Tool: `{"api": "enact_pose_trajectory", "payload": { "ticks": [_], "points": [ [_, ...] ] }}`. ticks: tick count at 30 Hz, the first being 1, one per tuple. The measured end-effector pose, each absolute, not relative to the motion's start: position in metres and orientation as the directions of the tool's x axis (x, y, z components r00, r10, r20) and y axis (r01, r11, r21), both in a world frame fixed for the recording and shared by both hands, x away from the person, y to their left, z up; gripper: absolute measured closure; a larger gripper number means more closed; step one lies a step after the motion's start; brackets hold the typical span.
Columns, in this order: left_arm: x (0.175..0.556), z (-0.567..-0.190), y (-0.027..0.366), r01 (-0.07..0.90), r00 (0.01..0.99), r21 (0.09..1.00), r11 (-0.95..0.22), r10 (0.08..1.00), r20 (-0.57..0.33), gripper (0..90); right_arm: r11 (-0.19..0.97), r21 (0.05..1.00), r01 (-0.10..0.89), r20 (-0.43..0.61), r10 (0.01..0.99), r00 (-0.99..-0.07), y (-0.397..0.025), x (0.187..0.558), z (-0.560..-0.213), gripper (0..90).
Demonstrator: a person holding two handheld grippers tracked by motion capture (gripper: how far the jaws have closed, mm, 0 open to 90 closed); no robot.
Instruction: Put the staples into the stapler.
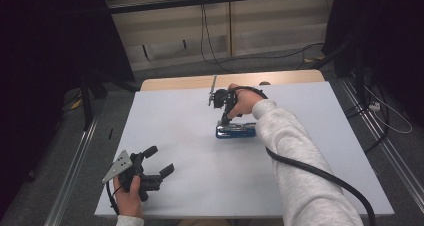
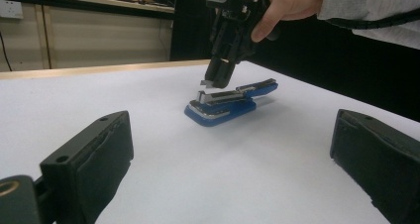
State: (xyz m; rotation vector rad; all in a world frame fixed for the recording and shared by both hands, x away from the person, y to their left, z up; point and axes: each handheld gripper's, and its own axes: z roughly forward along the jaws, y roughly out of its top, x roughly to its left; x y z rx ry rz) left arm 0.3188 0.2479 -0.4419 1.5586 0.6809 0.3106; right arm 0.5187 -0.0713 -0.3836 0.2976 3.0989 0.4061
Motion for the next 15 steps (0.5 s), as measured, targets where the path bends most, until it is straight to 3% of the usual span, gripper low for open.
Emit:
{"api": "enact_pose_trajectory", "payload": {
  "ticks": [15],
  "points": [
    [0.3189, -0.442, 0.2477, 0.234, 0.783, 0.972, 0.019, 0.589, -0.2, 3.0, 0.952, 0.244, 0.185, 0.025, 0.185, -0.982, -0.0708, 0.5185, -0.3903, 79.0]
  ]
}}
